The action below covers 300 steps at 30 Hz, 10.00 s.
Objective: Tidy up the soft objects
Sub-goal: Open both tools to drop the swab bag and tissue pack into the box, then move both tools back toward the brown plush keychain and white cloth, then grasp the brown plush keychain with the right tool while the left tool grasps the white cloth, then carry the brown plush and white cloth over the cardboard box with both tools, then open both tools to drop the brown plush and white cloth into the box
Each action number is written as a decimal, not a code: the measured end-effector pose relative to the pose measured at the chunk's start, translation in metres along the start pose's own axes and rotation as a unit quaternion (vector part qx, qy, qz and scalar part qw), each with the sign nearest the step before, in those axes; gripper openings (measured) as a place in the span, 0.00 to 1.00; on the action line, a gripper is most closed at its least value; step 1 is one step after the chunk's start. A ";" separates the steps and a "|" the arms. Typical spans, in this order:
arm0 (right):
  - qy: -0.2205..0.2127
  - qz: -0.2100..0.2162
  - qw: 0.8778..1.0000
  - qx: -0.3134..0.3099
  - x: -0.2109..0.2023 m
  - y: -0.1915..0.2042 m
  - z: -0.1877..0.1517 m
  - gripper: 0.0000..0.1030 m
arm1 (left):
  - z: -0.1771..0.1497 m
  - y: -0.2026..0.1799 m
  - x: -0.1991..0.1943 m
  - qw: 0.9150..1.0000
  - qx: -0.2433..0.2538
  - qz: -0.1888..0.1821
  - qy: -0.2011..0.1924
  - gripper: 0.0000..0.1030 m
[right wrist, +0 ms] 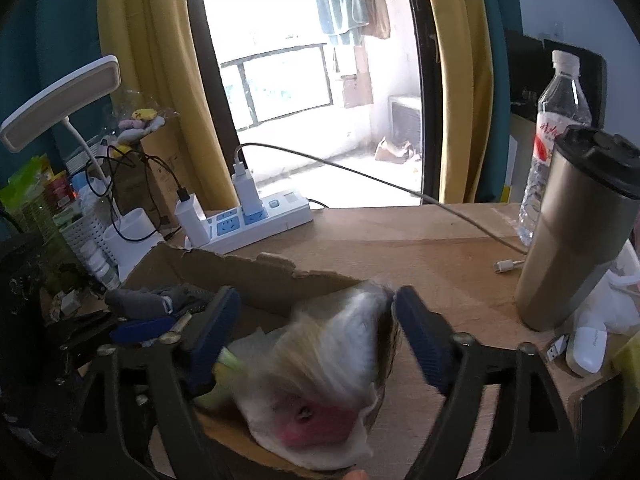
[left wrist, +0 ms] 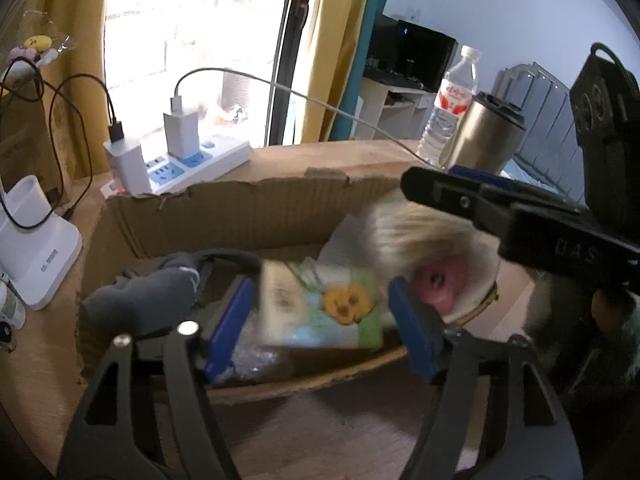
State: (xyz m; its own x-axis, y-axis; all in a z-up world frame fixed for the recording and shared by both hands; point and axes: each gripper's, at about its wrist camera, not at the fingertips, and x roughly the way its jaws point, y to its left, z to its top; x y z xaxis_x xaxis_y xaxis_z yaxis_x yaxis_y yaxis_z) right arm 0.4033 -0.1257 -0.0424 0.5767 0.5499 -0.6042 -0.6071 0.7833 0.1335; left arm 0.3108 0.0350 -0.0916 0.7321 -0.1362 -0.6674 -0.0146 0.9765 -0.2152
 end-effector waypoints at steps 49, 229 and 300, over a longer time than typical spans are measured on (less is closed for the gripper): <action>-0.033 -0.032 0.998 -0.038 -0.112 0.066 -0.035 0.84 | -0.035 0.004 -0.140 0.993 -0.028 0.030 -0.113 0.87; -0.005 0.001 0.999 -0.054 -0.068 0.067 -0.048 0.43 | -0.035 0.003 -0.114 0.997 0.003 -0.004 -0.075 0.17; 0.018 0.024 0.999 -0.038 0.043 0.059 -0.003 0.55 | 0.012 0.052 0.000 0.999 -0.010 0.026 -0.017 0.24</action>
State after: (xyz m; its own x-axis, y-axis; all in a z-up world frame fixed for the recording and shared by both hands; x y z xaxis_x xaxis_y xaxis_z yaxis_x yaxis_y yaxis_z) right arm 0.3907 -0.0566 -0.0631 0.5261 0.5750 -0.6266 -0.6748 0.7307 0.1039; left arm 0.3180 0.0878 -0.0946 0.7532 -0.0797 -0.6529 -0.0659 0.9785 -0.1955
